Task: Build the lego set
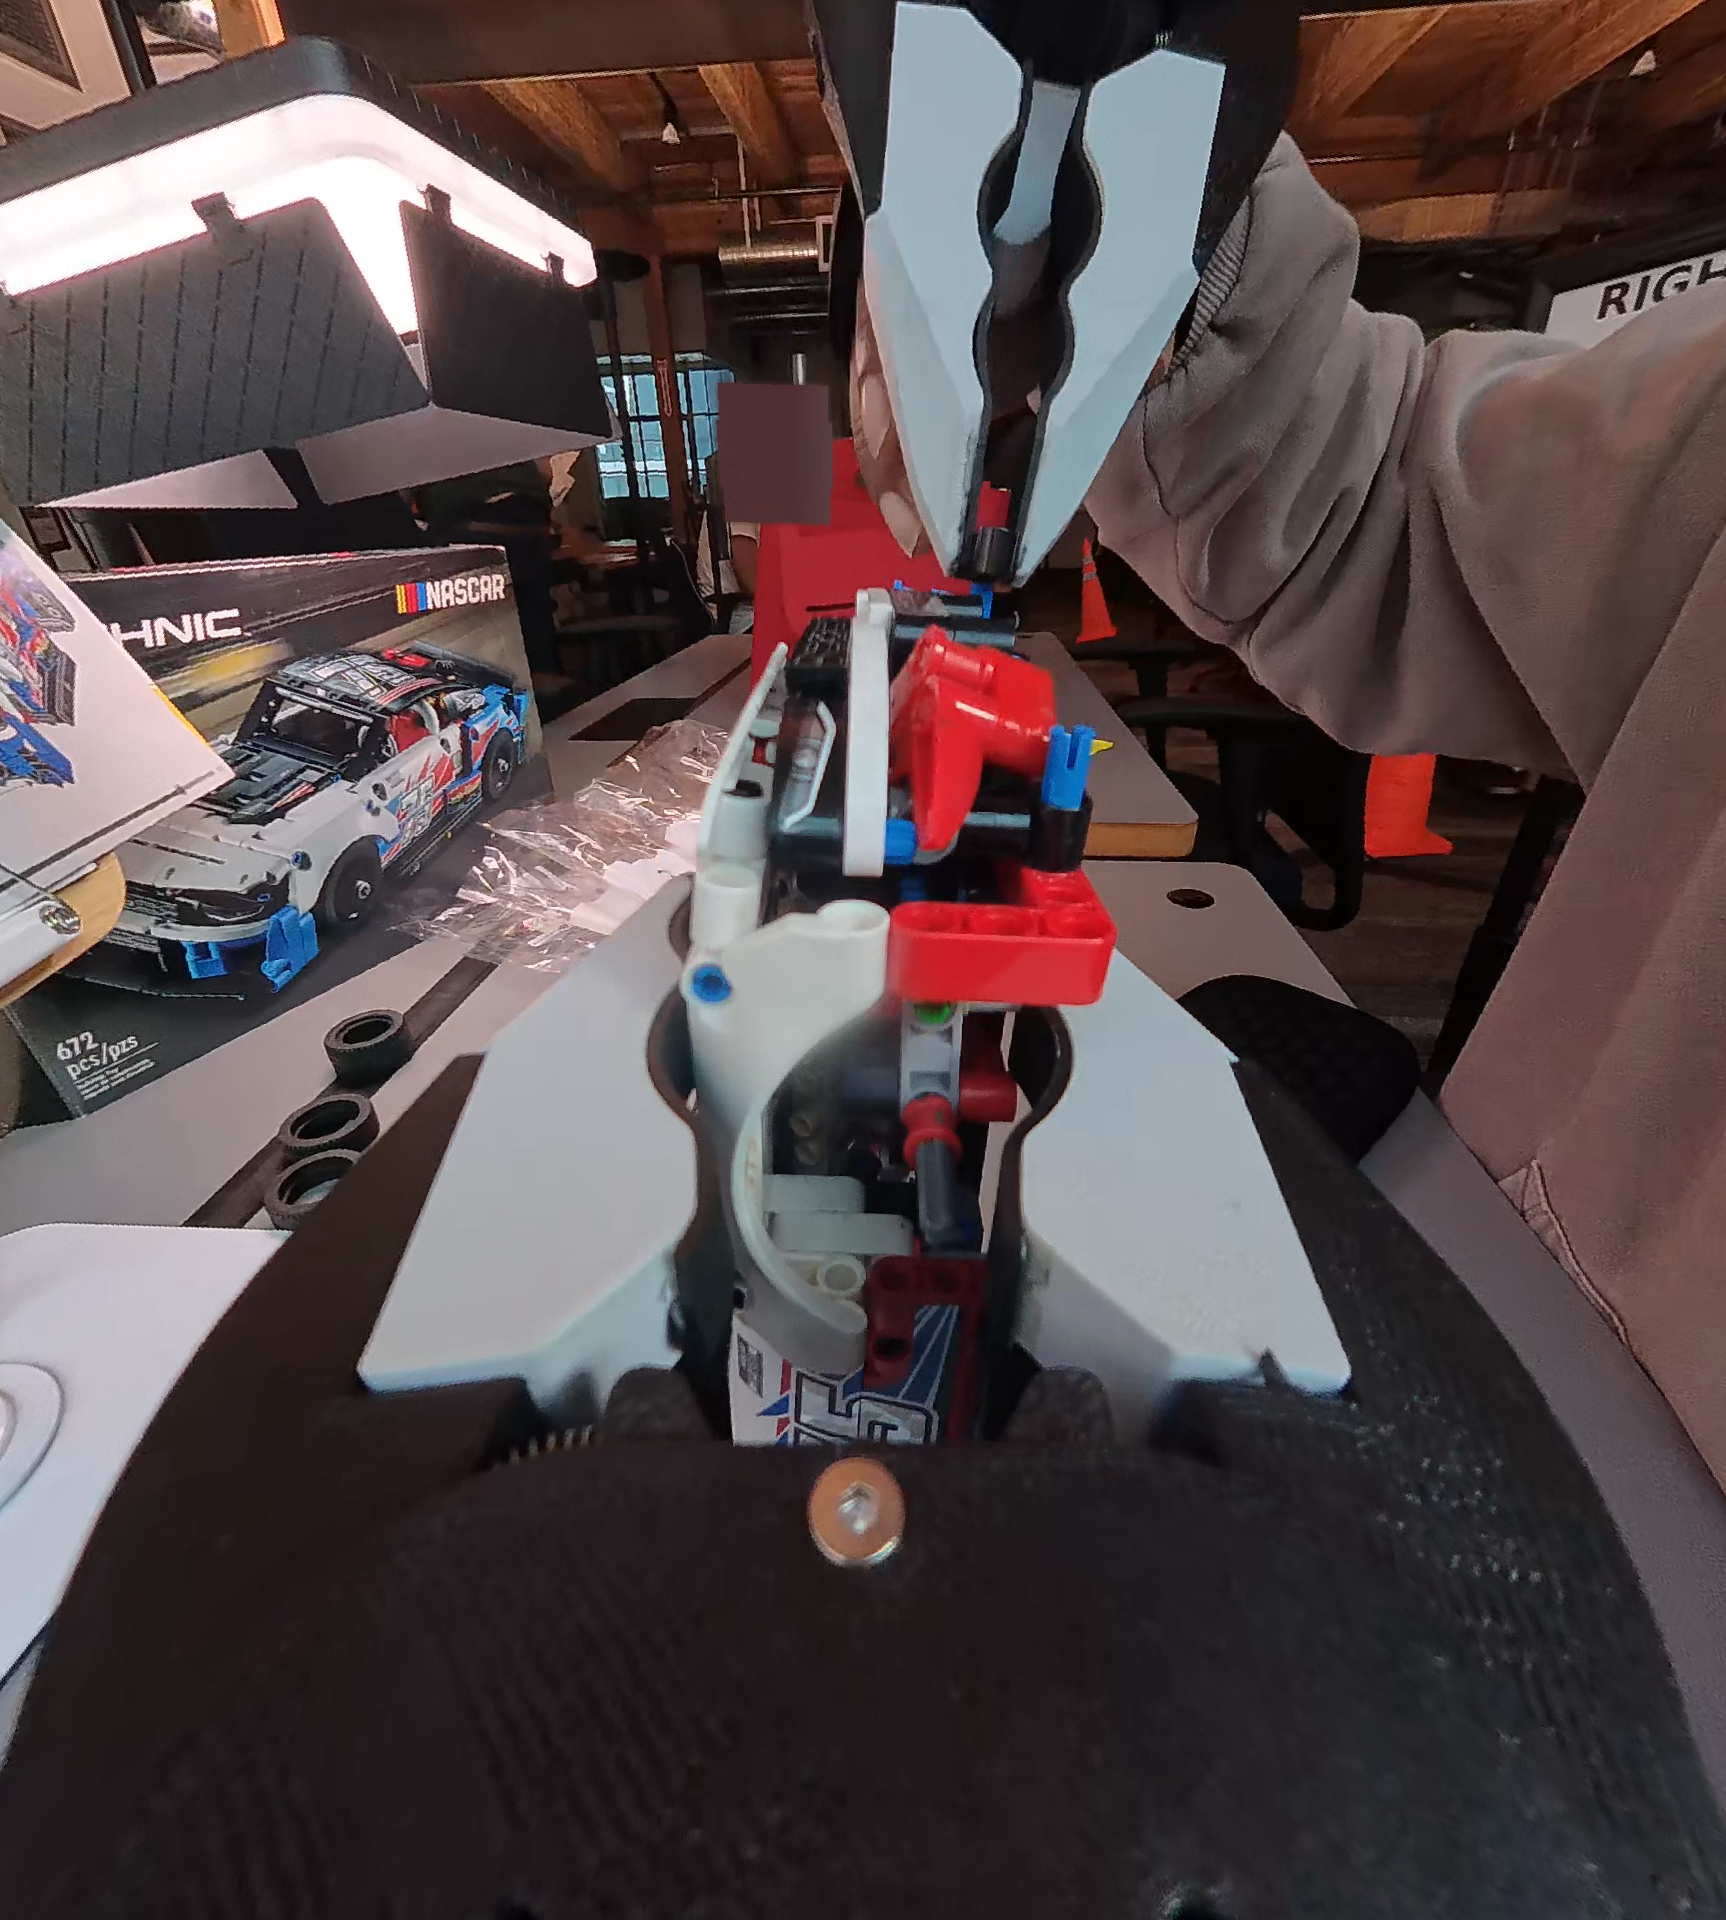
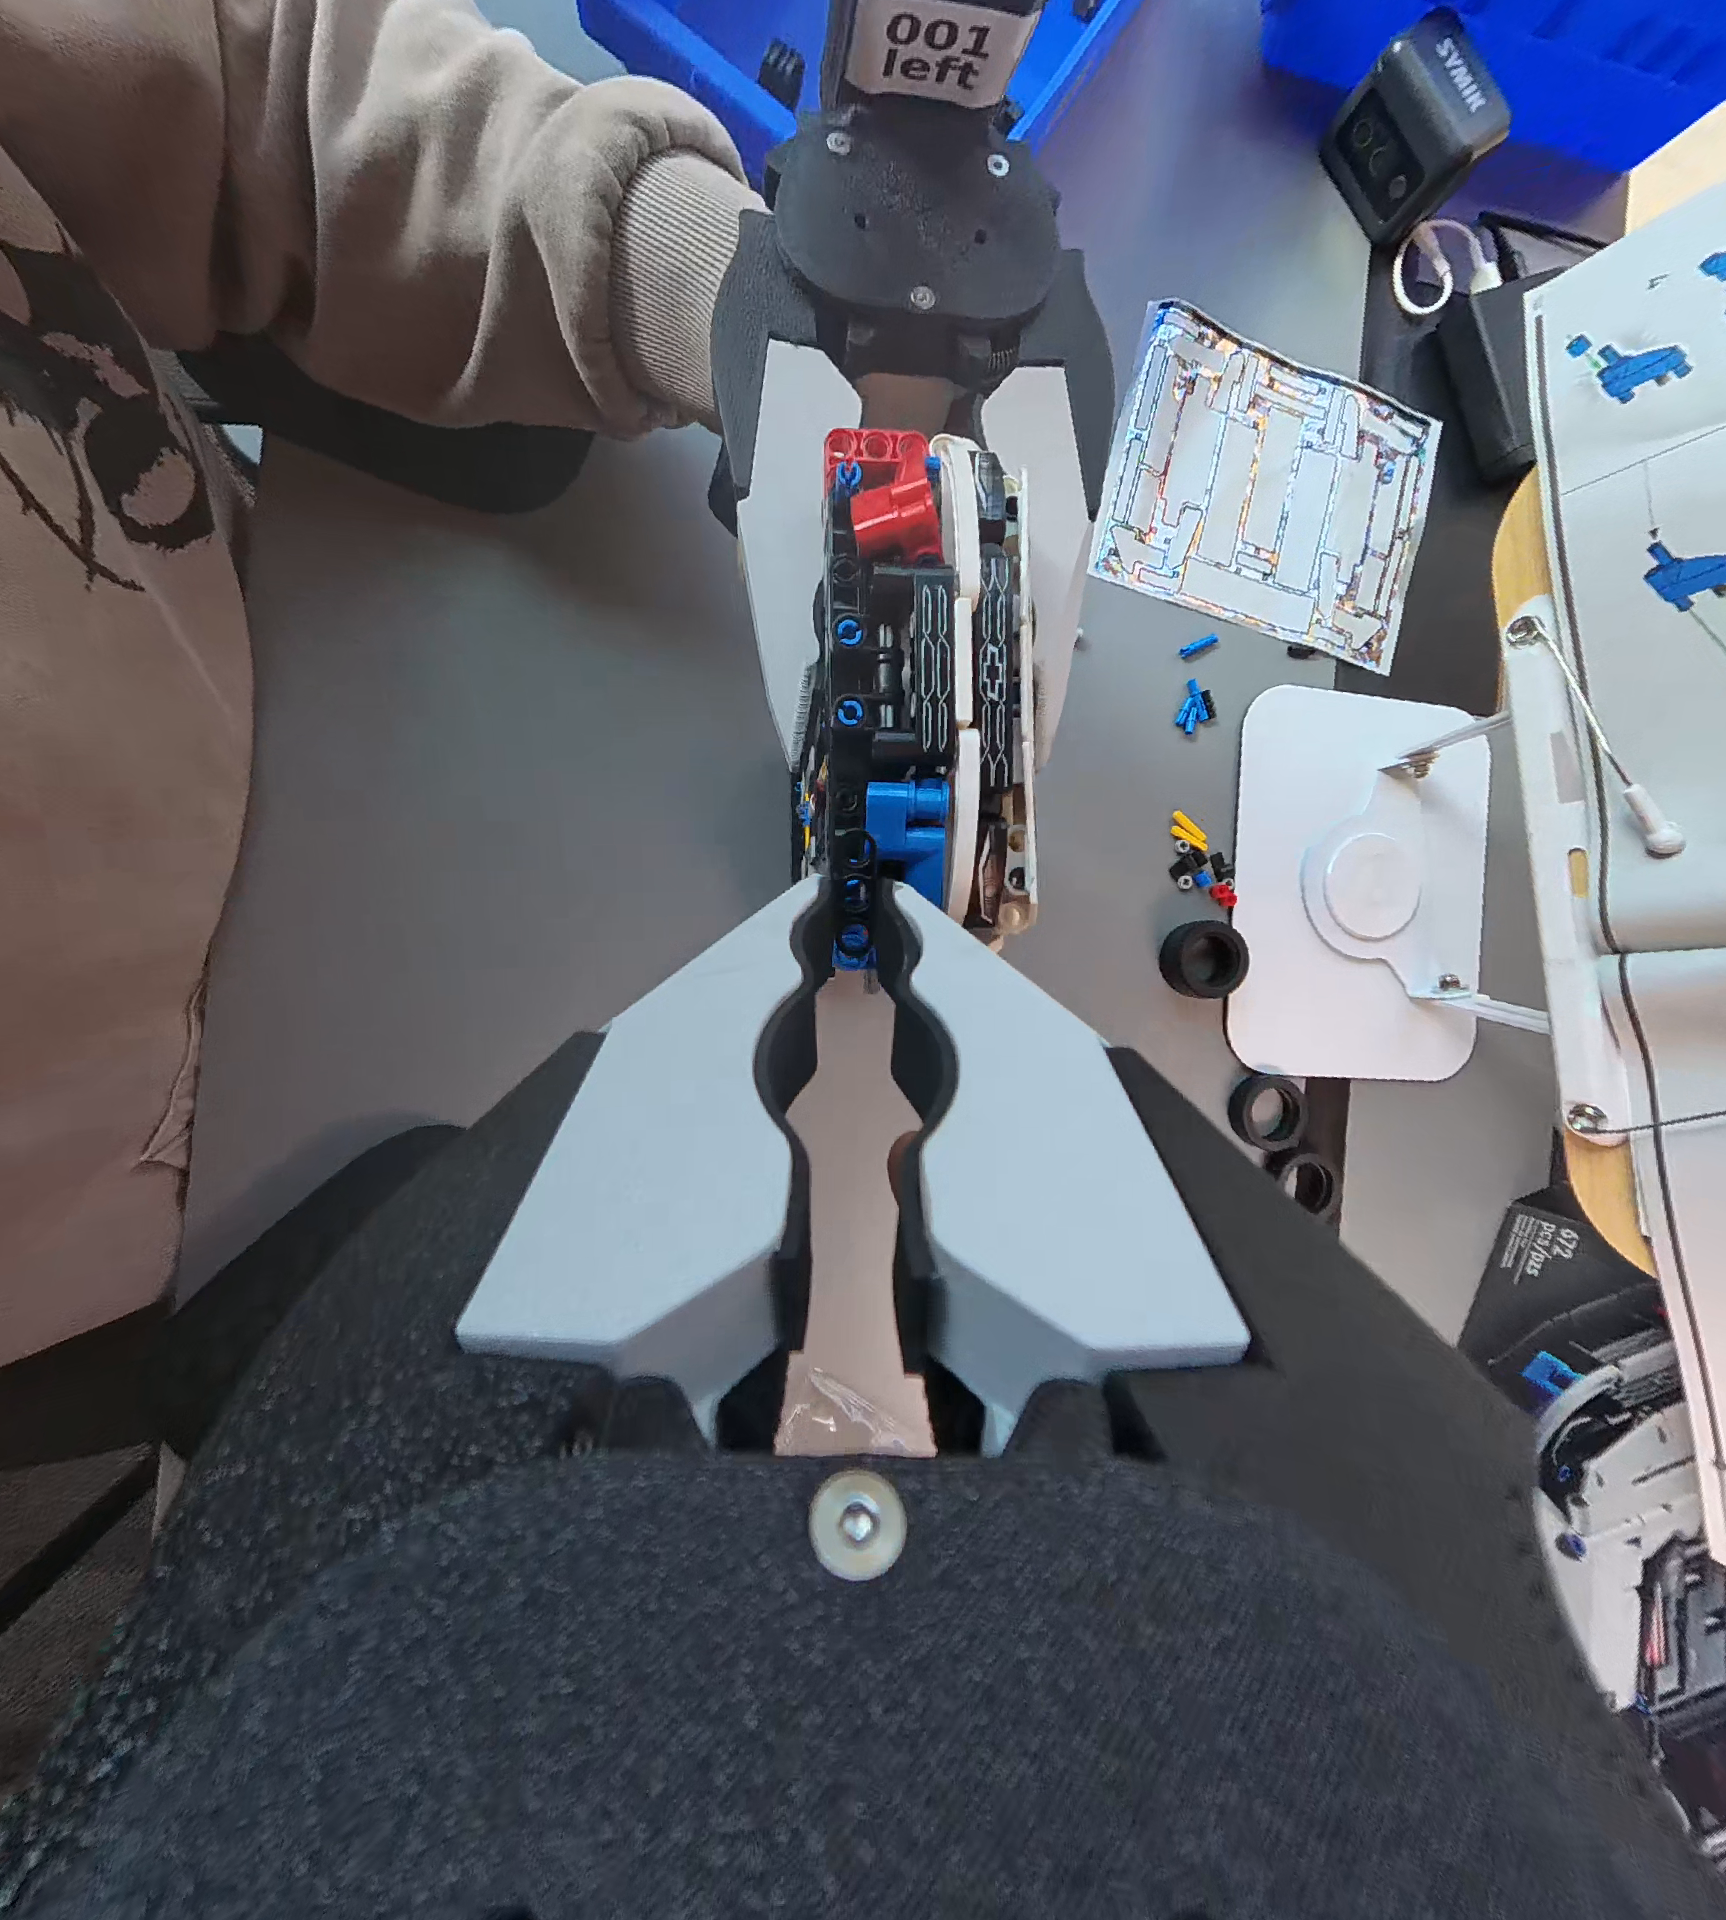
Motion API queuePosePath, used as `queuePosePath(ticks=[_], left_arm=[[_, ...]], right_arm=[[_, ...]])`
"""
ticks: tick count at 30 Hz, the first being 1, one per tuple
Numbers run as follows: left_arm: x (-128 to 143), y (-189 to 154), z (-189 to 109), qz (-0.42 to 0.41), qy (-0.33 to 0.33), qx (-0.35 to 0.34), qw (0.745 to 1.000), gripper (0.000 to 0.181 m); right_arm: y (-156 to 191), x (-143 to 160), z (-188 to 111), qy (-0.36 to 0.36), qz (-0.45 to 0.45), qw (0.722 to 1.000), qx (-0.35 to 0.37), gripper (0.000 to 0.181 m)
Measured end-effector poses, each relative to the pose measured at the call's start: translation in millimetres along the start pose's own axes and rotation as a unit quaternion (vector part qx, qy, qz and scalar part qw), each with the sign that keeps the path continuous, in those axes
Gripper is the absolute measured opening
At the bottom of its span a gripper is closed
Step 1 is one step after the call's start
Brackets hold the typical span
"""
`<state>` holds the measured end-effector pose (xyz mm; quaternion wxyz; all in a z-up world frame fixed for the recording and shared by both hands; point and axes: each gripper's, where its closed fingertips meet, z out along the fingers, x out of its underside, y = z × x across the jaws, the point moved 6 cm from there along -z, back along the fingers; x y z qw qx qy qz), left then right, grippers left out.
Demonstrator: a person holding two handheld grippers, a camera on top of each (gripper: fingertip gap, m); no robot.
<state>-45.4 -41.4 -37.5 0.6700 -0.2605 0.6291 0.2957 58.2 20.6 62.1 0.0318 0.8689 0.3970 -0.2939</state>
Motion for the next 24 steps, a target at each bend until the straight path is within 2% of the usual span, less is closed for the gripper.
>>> queuePosePath(ticks=[10, 24], left_arm=[[-5.4, 0.1, -1.6, 0.001, -0.028, -0.016, 0.999, 0.063], [-6.2, -0.4, 0.5, 0.007, -0.023, -0.033, 0.999, 0.057]], right_arm=[[-0.1, -4.2, 3.2, 0.011, 0.030, 0.999, -0.014, 0.005], [-3.4, 0.8, 4.4, -0.018, 0.044, 0.999, -0.002, 0.005]])
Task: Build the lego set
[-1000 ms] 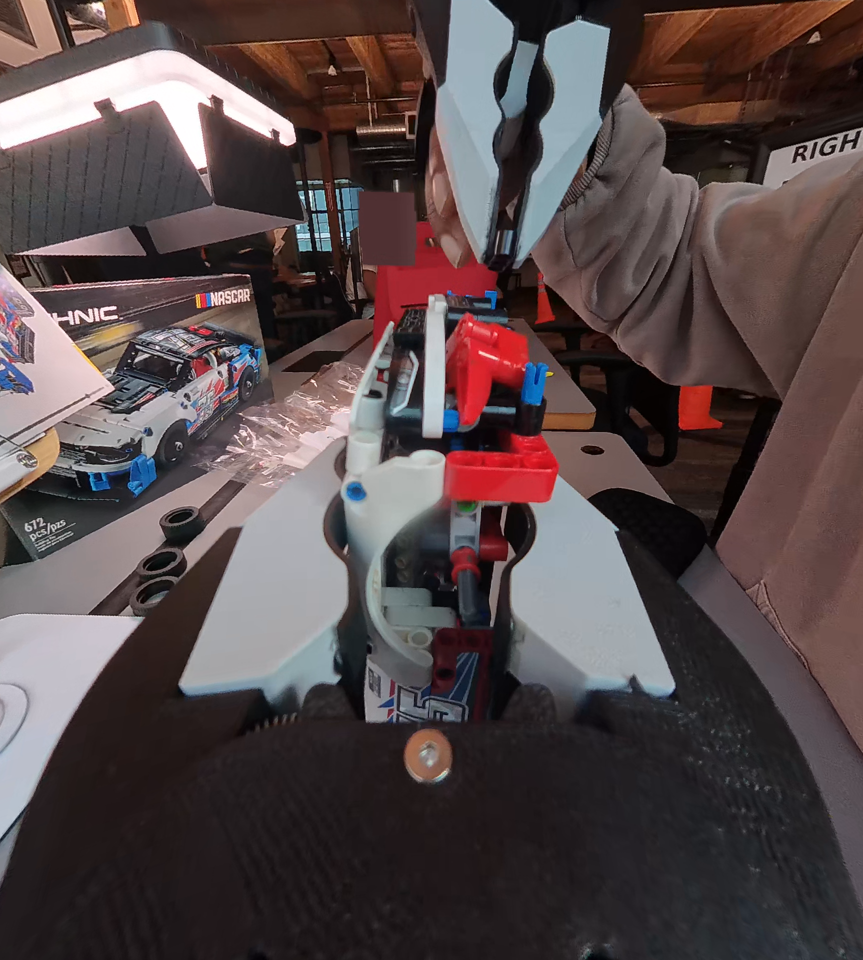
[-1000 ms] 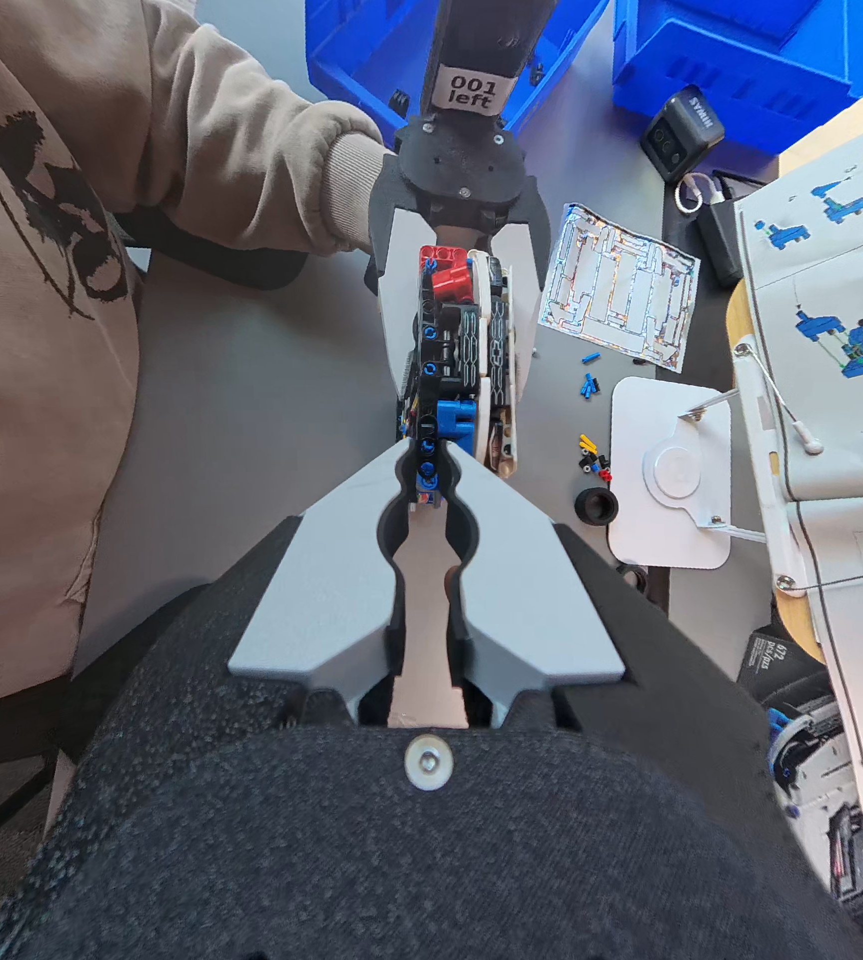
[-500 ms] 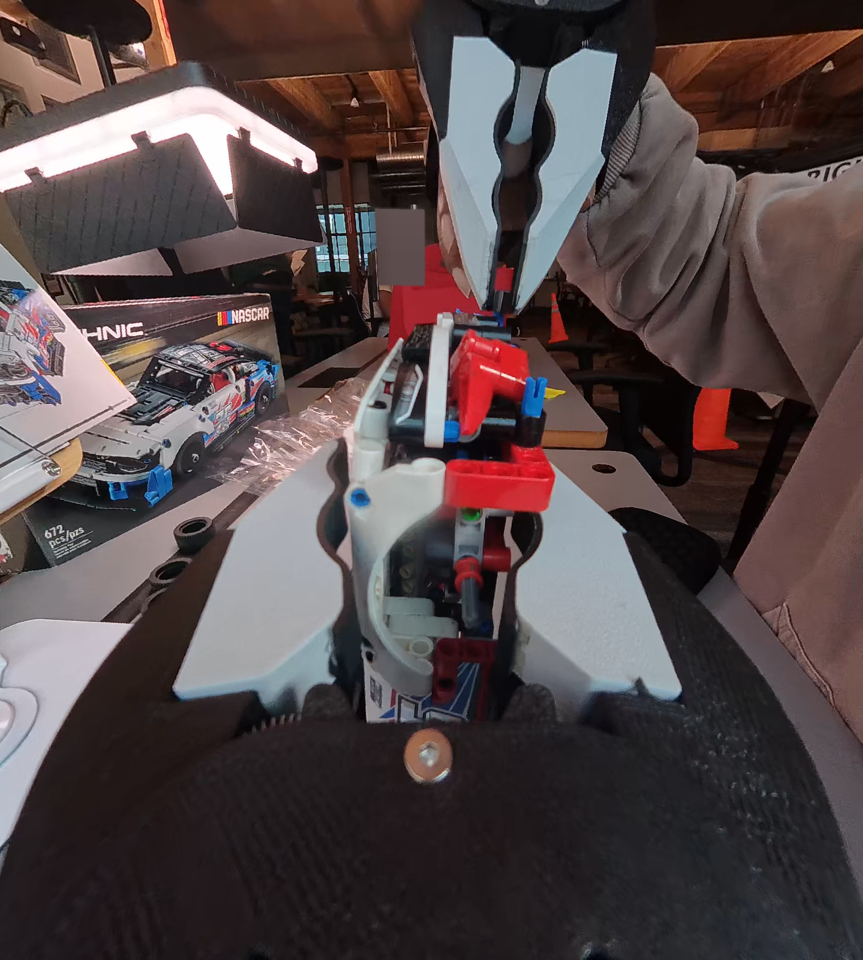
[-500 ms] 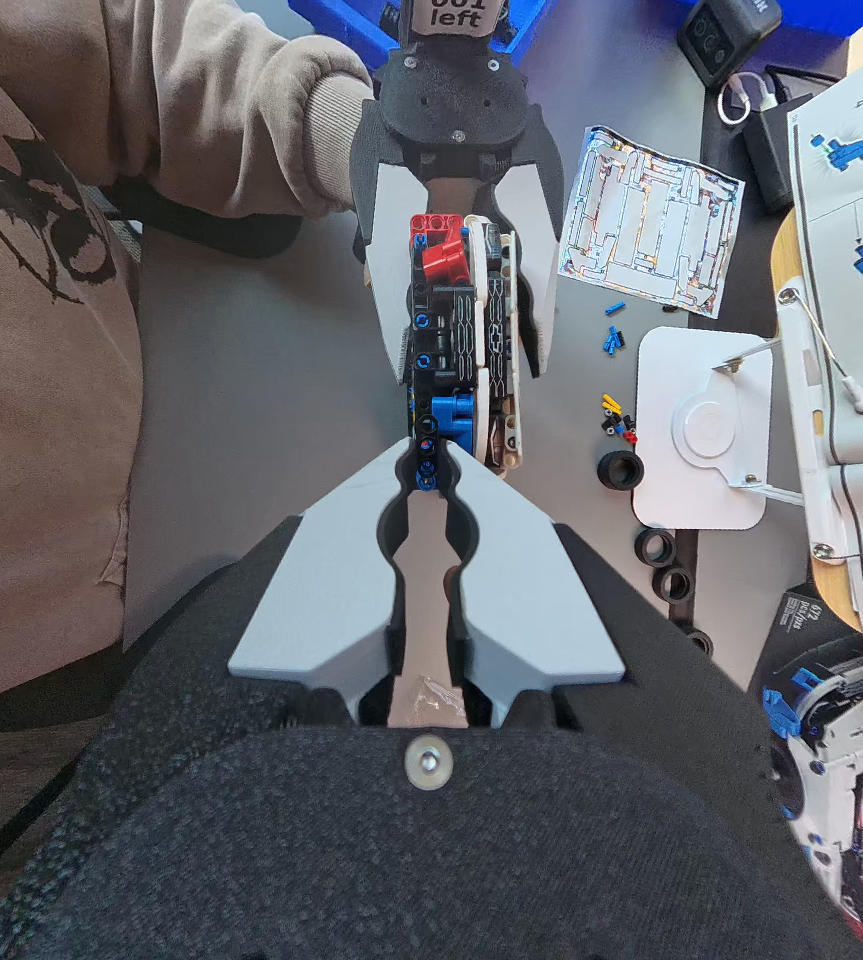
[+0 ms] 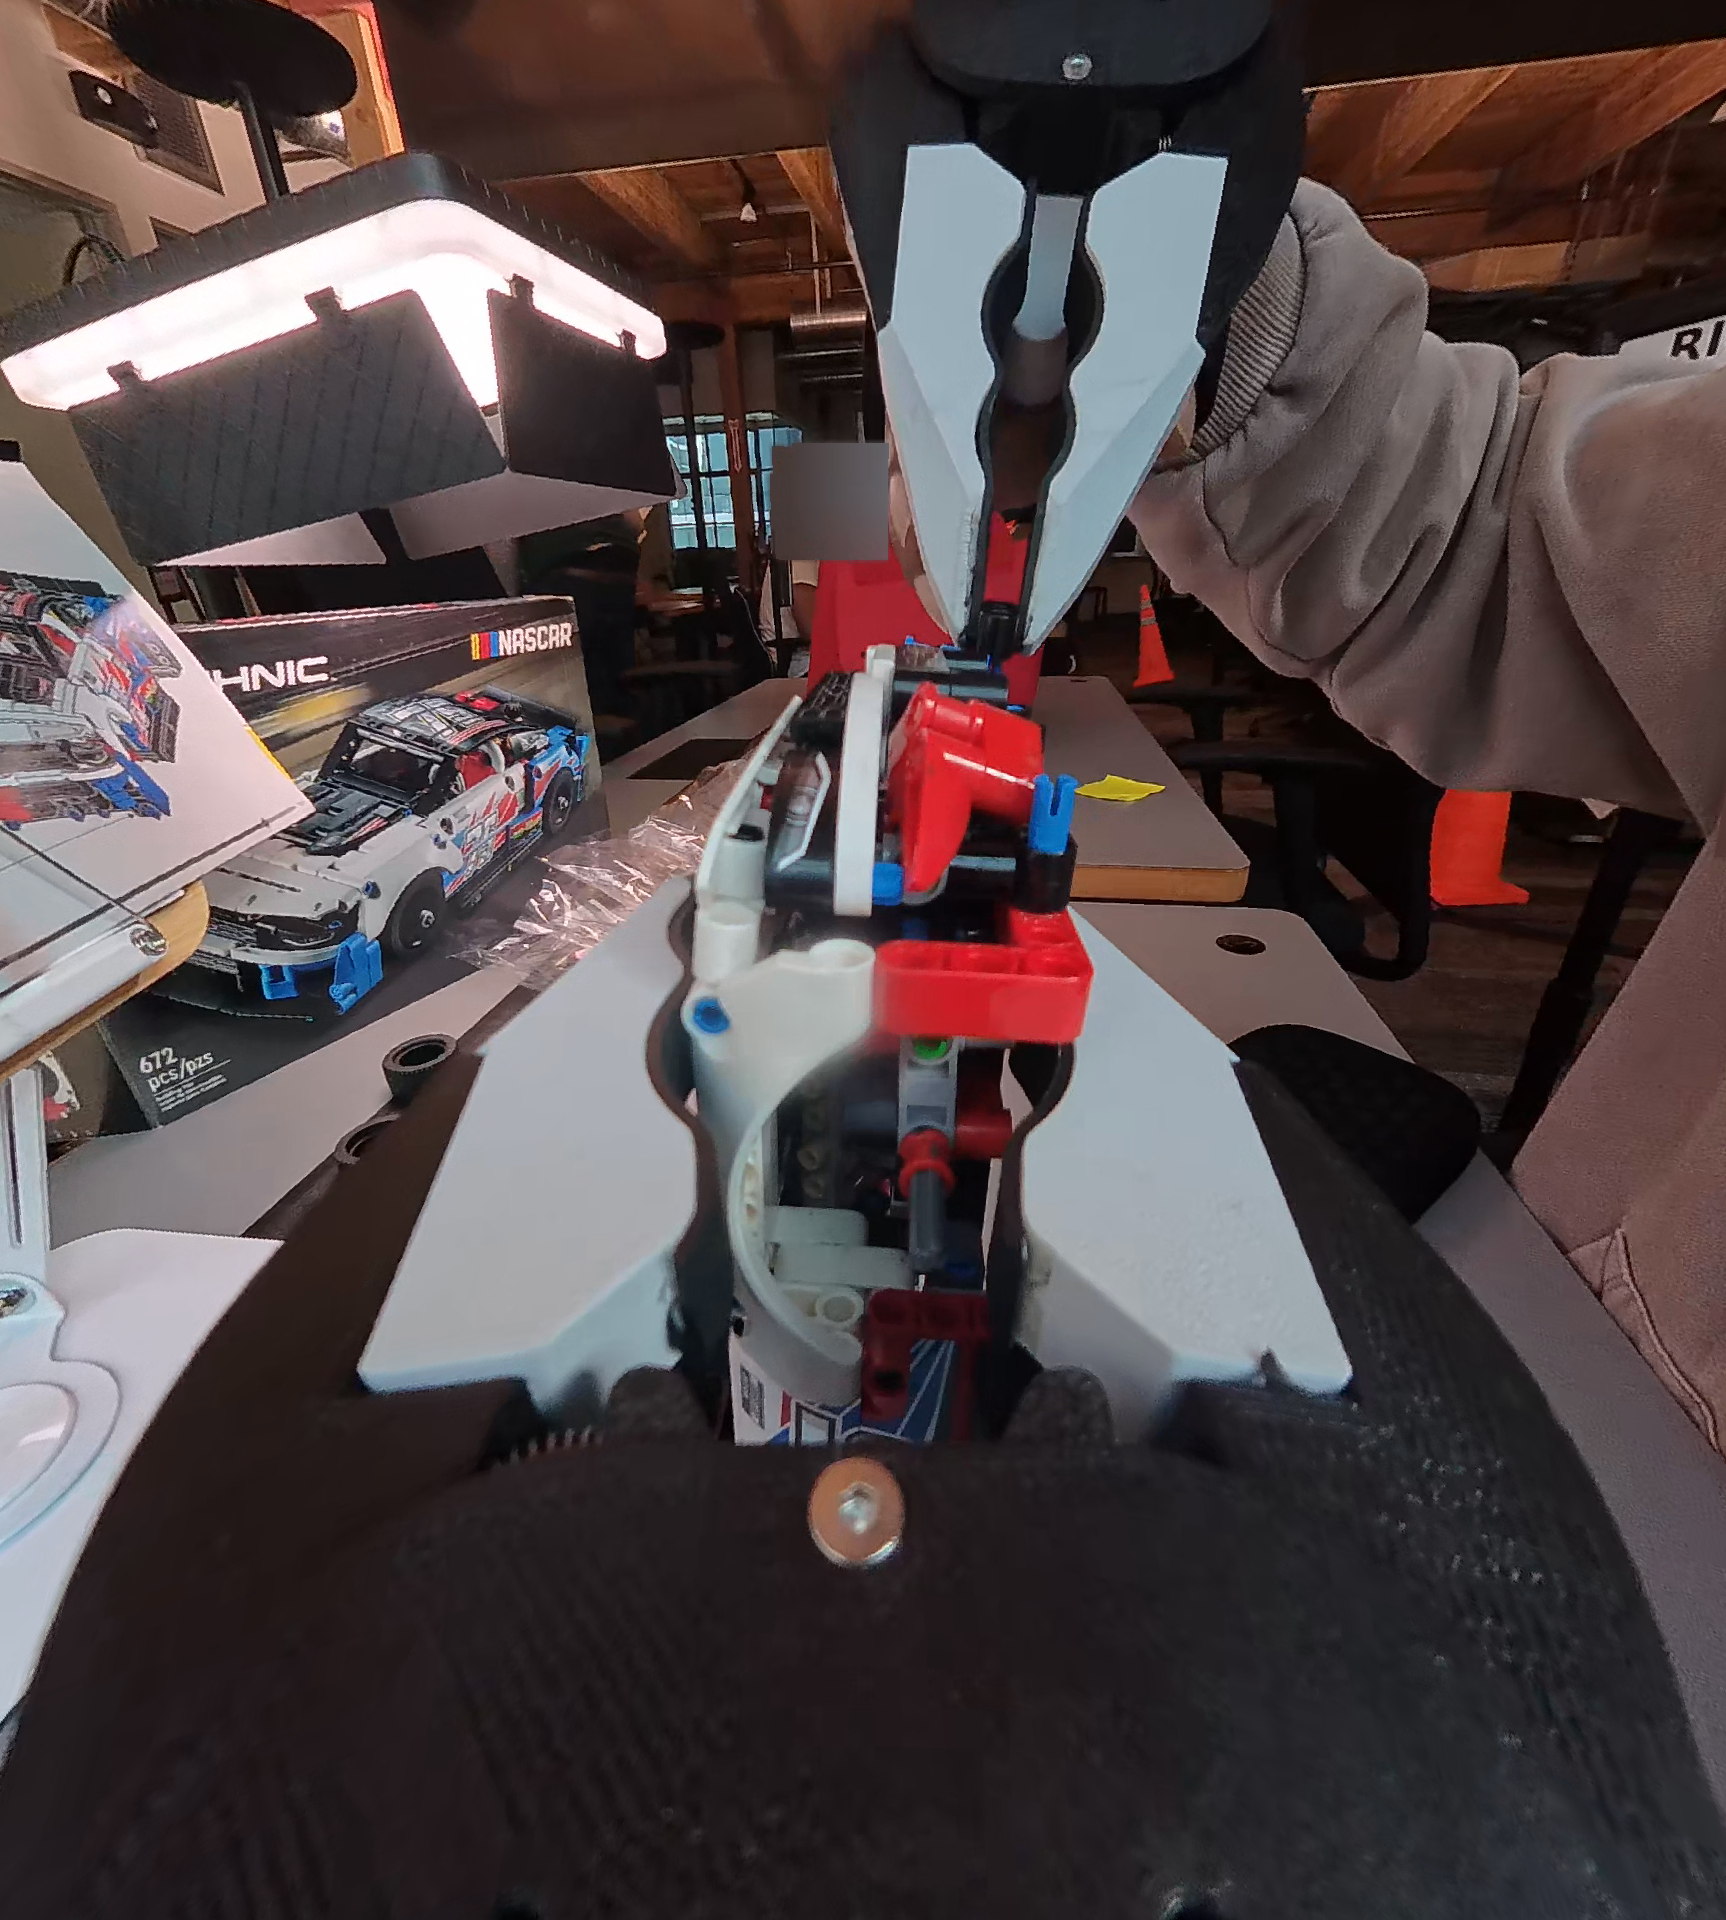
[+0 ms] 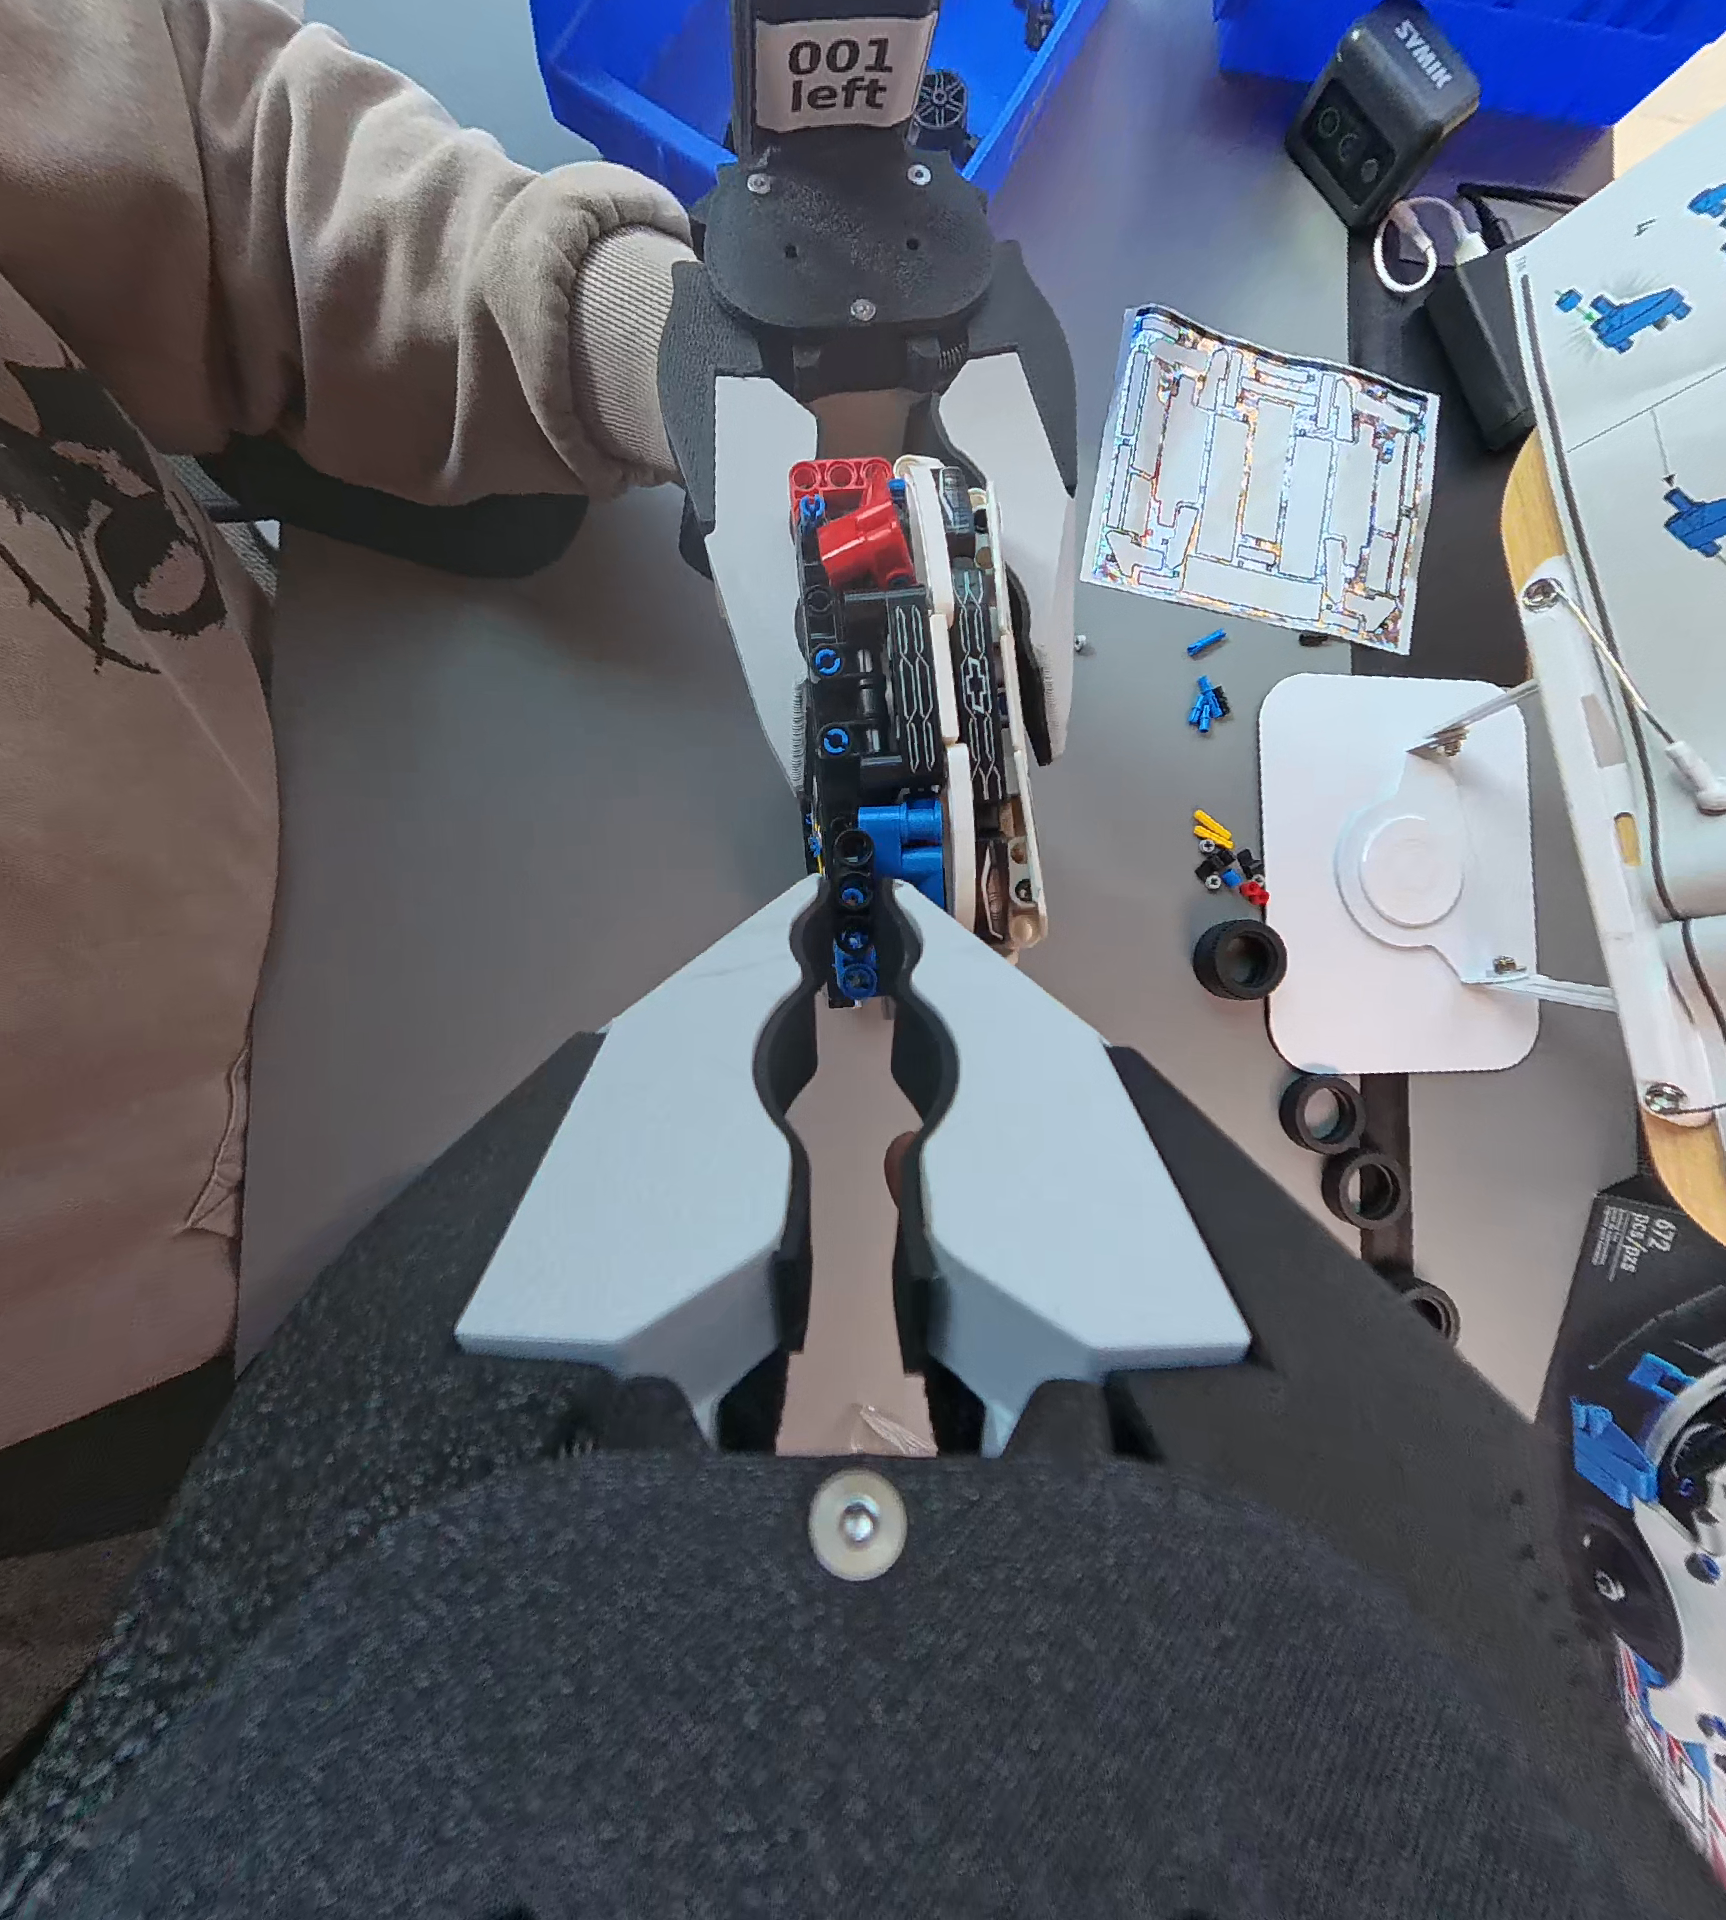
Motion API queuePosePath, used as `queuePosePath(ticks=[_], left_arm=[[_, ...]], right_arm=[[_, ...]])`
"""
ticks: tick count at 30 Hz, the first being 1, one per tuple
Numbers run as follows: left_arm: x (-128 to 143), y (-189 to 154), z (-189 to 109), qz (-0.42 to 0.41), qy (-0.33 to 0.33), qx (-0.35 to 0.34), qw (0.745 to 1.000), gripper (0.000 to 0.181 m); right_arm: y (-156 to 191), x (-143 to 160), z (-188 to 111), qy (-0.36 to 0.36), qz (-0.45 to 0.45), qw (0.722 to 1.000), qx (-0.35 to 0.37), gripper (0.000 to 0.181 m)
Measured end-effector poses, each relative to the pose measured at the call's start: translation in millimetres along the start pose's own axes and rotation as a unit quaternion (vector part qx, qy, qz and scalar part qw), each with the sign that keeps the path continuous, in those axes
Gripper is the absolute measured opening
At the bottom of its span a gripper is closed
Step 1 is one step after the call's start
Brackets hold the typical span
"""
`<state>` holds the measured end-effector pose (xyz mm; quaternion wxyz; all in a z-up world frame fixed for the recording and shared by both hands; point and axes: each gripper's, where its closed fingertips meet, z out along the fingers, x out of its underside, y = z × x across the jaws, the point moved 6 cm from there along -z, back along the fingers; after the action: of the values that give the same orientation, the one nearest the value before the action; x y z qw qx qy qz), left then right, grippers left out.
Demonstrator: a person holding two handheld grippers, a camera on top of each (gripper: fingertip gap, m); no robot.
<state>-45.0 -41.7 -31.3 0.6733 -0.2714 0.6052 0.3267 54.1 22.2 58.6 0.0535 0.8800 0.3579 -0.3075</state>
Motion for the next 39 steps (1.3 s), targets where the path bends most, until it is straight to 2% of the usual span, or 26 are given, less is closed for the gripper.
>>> queuePosePath(ticks=[9, 16, 20, 25, 29, 32, 39], left_arm=[[0.2, 4.0, -1.1, -0.014, 0.000, -0.001, 1.000, 0.056], [0.4, 5.9, -2.2, -0.018, -0.001, 0.002, 1.000, 0.055], [0.4, 6.9, -2.5, -0.016, -0.001, 0.001, 1.000, 0.055], [0.2, 8.9, -4.2, -0.020, -0.001, 0.001, 1.000, 0.055], [0.3, 8.4, -3.1, -0.022, 0.001, 0.006, 1.000, 0.054], [0.4, 8.5, -3.2, -0.023, 0.001, 0.011, 1.000, 0.054], [0.7, 8.8, -5.2, -0.027, -0.003, 0.025, 0.999, 0.054]], right_arm=[[-7.1, 1.9, 1.7, -0.016, 0.020, 0.999, -0.019, 0.005], [-6.8, 2.6, 4.1, -0.021, 0.022, 1.000, -0.001, 0.005], [-11.6, 4.1, 3.7, -0.048, 0.066, 0.997, -0.012, 0.005], [-16.3, 9.1, 5.0, -0.115, 0.130, 0.984, -0.045, 0.005], [-13.6, 13.9, 5.3, -0.155, 0.105, 0.981, -0.047, 0.005], [-10.2, 16.1, 5.7, -0.181, 0.054, 0.982, -0.029, 0.005], [-4.7, 19.7, 13.4, -0.197, 0.017, 0.980, -0.013, 0.005]])
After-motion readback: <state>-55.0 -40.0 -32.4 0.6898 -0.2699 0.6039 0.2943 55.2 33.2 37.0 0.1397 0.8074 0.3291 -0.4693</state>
